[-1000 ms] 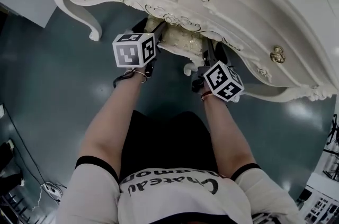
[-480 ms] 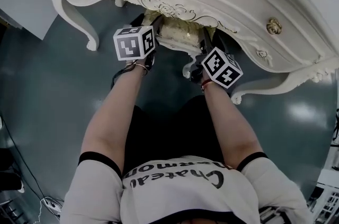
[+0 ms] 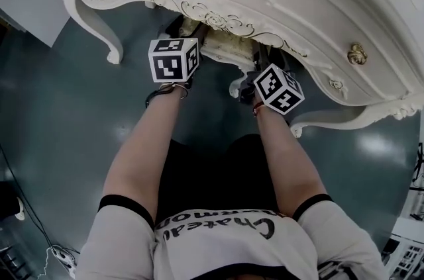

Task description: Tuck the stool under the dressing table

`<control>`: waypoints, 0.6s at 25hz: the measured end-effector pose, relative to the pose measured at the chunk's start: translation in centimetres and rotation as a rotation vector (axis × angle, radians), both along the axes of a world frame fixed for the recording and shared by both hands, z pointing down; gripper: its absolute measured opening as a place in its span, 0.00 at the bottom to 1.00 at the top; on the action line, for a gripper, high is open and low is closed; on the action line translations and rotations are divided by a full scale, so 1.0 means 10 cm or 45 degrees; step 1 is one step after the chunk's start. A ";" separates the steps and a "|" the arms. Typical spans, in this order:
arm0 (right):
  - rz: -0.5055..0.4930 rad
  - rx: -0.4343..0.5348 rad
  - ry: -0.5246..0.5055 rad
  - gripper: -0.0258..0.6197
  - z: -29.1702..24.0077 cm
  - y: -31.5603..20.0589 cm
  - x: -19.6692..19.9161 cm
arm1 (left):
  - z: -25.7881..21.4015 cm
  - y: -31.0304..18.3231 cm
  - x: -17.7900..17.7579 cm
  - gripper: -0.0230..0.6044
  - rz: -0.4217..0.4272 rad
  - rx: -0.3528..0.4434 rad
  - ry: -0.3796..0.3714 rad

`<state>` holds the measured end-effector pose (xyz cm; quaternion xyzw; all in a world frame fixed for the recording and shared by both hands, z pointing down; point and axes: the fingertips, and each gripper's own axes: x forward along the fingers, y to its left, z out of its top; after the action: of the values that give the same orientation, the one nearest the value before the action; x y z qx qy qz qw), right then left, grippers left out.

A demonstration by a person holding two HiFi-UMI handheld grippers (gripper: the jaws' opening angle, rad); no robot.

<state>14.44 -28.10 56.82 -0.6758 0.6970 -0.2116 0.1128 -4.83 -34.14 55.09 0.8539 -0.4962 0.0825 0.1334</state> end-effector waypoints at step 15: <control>-0.066 0.072 0.037 0.43 -0.11 0.03 -0.01 | -0.08 0.14 -0.16 0.47 0.100 0.109 0.092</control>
<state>14.38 -27.85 55.70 -0.6569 0.7217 -0.1848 0.1163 -6.47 -32.70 54.25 0.8801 -0.4602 0.0354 0.1111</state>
